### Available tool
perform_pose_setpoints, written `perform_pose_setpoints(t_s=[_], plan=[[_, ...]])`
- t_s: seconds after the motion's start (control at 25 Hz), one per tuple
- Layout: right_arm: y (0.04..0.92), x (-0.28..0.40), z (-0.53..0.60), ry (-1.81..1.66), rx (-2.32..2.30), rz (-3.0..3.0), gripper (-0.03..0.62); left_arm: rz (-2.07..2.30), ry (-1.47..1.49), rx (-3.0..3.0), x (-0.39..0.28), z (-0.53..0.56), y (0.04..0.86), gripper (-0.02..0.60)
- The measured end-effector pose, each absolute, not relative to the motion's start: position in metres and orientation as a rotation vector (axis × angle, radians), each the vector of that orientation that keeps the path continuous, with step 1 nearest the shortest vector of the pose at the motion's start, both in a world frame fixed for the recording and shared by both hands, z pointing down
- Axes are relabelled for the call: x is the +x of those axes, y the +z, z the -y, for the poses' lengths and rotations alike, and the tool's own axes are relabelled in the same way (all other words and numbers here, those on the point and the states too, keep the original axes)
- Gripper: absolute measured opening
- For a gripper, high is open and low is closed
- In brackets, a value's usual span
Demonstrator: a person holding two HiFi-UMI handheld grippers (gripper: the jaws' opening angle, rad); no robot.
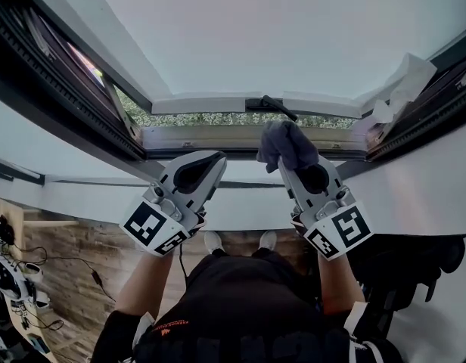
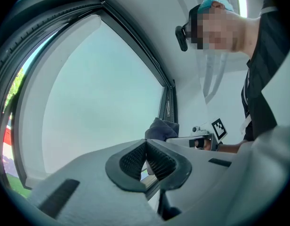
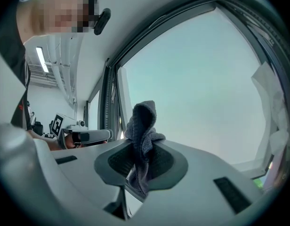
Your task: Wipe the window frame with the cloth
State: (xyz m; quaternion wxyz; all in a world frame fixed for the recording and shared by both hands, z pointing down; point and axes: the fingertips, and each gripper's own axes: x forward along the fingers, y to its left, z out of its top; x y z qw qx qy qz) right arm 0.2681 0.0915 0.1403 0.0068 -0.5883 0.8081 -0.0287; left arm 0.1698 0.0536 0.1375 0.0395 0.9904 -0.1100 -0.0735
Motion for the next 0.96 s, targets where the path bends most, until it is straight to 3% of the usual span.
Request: perform_pose_setpoints(t_s=[0.96], plan=[[0.15,0.316,-0.103,-0.134,-1.906,-2.492,0.055,0.232,-0.182,3.046,0.226,-0.062,0.144,0.02]])
